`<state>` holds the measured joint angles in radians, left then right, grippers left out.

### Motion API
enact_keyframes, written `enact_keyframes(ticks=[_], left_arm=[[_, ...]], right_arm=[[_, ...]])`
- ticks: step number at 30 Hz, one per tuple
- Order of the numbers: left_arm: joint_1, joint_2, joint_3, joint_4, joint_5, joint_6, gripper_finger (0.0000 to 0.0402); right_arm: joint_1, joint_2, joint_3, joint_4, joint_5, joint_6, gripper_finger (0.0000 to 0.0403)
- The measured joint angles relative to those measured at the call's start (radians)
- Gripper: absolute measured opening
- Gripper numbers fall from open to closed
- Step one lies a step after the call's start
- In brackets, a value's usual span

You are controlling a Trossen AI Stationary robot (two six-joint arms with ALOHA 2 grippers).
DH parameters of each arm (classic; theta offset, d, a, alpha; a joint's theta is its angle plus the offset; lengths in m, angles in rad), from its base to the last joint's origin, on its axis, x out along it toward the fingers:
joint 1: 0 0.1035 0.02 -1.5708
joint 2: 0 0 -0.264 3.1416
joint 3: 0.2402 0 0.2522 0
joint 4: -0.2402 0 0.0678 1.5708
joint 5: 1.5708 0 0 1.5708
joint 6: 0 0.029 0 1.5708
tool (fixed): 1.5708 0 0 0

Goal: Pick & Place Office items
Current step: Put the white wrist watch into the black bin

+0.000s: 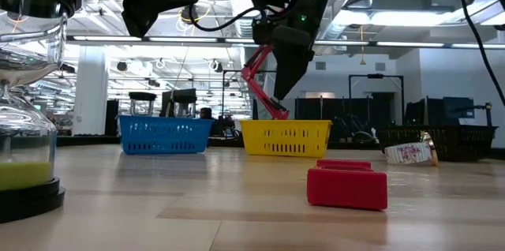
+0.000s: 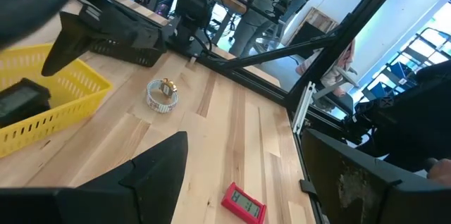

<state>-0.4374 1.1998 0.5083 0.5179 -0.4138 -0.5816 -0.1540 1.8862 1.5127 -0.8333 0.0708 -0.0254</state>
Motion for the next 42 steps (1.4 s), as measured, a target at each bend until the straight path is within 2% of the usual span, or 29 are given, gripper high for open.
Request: enact_keyframes(ticks=[6, 12, 26, 35, 42], left_arm=[[0.002, 0.0, 0.0, 0.0, 0.0, 0.0, 0.0273], [0.025, 0.0, 0.0, 0.0, 0.0, 0.001, 0.0273], [0.046, 0.0, 0.0, 0.0, 0.0, 0.0, 0.0273], [0.046, 0.0, 0.0, -0.002, 0.0, 0.0, 0.0273], [0.046, 0.0, 0.0, 0.001, 0.0, 0.0, 0.0273]], right_arm=[[0.004, 0.0, 0.0, -0.001, 0.0, 0.0, 0.0235], [0.015, 0.0, 0.0, -0.024, -0.002, 0.05, 0.0215], [0.133, 0.0, 0.0, -0.114, -0.004, 0.026, 0.0186], [0.27, 0.0, 0.0, -0.251, -0.005, 0.051, 0.0186], [0.323, 0.0, 0.0, -0.469, -0.029, 0.125, 0.0186]])
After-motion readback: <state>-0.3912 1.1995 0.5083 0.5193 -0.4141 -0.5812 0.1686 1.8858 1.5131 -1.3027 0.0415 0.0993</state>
